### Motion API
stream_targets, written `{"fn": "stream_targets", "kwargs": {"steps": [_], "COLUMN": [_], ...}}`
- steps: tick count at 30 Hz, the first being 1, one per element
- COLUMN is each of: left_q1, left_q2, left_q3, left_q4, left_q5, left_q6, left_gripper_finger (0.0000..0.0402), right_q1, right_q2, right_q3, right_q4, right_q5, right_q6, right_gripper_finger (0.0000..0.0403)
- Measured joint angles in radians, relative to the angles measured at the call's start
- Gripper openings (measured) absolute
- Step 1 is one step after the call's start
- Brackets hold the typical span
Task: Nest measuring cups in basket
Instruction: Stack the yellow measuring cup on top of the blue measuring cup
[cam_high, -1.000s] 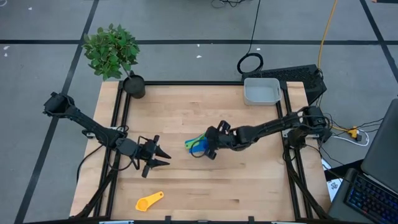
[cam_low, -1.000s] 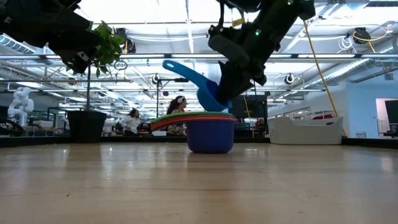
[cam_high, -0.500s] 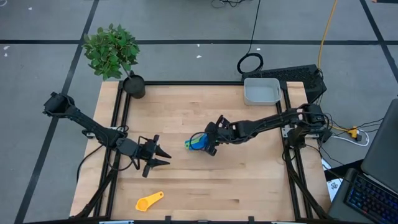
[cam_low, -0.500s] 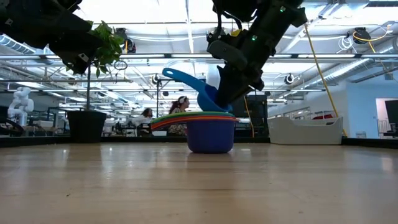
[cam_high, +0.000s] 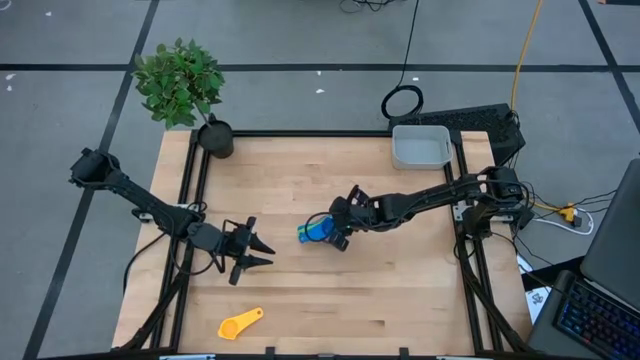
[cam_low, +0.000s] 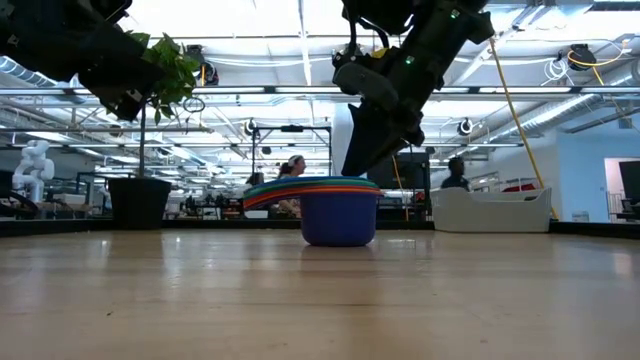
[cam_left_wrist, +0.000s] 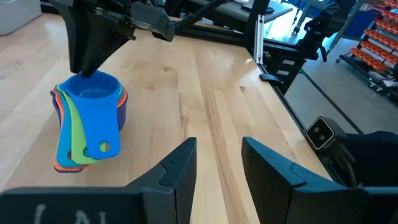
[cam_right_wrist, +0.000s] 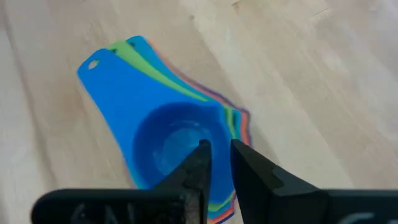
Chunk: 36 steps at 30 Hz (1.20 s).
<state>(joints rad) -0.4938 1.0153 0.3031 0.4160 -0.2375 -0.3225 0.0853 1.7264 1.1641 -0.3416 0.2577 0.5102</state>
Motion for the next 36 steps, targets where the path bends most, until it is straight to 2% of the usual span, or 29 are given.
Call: {"fn": "stream_targets", "kwargs": {"steps": [9,17,22,24,28,31,36], "left_q1": [0.000,0.000,0.000,0.000,0.000,0.000,-0.001], "left_q2": [0.000,0.000,0.000,0.000,0.000,0.000,0.000], "left_q3": [0.000,0.000,0.000,0.000,0.000,0.000,0.000], "left_q4": [-0.003,-0.007,-0.013,-0.020,-0.024,-0.024,-0.046], "left_q5": [0.000,0.000,0.000,0.000,-0.007,-0.009,-0.009], "left_q6": [0.001,0.006,0.006,0.006,0.007,0.000,-0.072], "left_gripper_finger": [0.0131,0.0131,0.0131,0.0131,0.0131,0.0131,0.0131], "right_q1": [0.008,0.036,0.047,0.050,0.062,0.074,0.091], "right_q2": [0.000,0.000,0.000,0.000,0.000,-0.001,-0.001], "right_q3": [0.000,0.000,0.000,0.000,0.000,0.000,0.001], "right_q4": [0.026,0.292,0.365,0.401,0.555,0.672,0.768], "right_q5": [-0.029,-0.026,-0.032,-0.099,-0.350,-0.483,-0.524], "right_q6": [-0.029,-0.231,-0.294,-0.325,-0.358,-0.366,-0.381], "right_gripper_finger": [0.0081,0.0079,0.0079,0.0080,0.0079,0.0080,0.0080]}}
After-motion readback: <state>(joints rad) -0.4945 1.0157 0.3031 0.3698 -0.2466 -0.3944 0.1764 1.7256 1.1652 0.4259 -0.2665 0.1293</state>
